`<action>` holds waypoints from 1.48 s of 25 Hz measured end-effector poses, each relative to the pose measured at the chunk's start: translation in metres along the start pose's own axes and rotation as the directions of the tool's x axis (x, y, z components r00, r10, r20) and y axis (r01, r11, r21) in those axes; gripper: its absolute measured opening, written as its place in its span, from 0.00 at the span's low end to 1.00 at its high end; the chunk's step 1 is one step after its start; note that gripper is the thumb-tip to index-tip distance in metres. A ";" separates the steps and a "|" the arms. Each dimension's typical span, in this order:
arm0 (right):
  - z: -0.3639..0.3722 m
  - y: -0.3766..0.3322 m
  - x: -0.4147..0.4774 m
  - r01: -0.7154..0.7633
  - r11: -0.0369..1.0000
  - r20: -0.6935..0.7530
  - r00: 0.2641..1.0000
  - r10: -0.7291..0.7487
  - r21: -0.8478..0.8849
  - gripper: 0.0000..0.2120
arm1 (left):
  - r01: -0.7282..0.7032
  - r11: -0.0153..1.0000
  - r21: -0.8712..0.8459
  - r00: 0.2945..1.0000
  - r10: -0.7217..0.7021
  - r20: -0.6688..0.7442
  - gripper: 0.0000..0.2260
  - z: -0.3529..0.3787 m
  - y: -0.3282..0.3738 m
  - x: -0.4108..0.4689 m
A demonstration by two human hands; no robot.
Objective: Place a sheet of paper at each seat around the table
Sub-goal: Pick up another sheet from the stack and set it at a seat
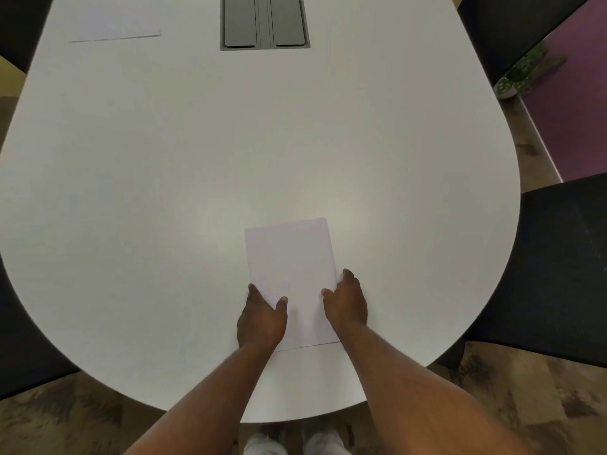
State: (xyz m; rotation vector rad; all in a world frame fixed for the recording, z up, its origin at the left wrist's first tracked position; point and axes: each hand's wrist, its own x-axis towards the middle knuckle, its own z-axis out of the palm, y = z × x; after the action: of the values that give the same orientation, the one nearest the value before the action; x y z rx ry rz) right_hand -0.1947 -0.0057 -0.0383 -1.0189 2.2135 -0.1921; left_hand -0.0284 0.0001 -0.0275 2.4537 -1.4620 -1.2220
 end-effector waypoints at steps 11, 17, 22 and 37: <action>-0.001 -0.005 0.005 -0.086 0.959 0.011 0.996 0.086 0.268 0.23 | 0.020 1.000 0.003 1.000 -0.020 -0.006 0.38 0.002 0.002 0.001; -0.017 -0.004 0.011 -0.129 0.930 -0.035 0.988 0.150 0.345 0.08 | 0.032 0.999 0.017 0.999 -0.032 0.029 0.39 0.000 0.004 0.003; -0.025 -0.006 0.012 -0.090 0.983 -0.067 0.992 0.102 0.161 0.02 | 0.041 0.999 0.030 0.997 -0.043 0.070 0.38 -0.003 0.007 0.006; -0.088 -0.060 0.005 0.286 0.791 -0.151 0.958 -0.243 0.542 0.08 | -0.030 0.920 -0.391 0.982 -0.046 -0.182 0.14 -0.101 0.036 0.007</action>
State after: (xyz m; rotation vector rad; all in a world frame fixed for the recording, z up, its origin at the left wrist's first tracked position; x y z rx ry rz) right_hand -0.2159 -0.0628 0.0493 -0.9812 1.8777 -0.9638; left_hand 0.0113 -0.0604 0.0524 2.2307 -1.0392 -1.1170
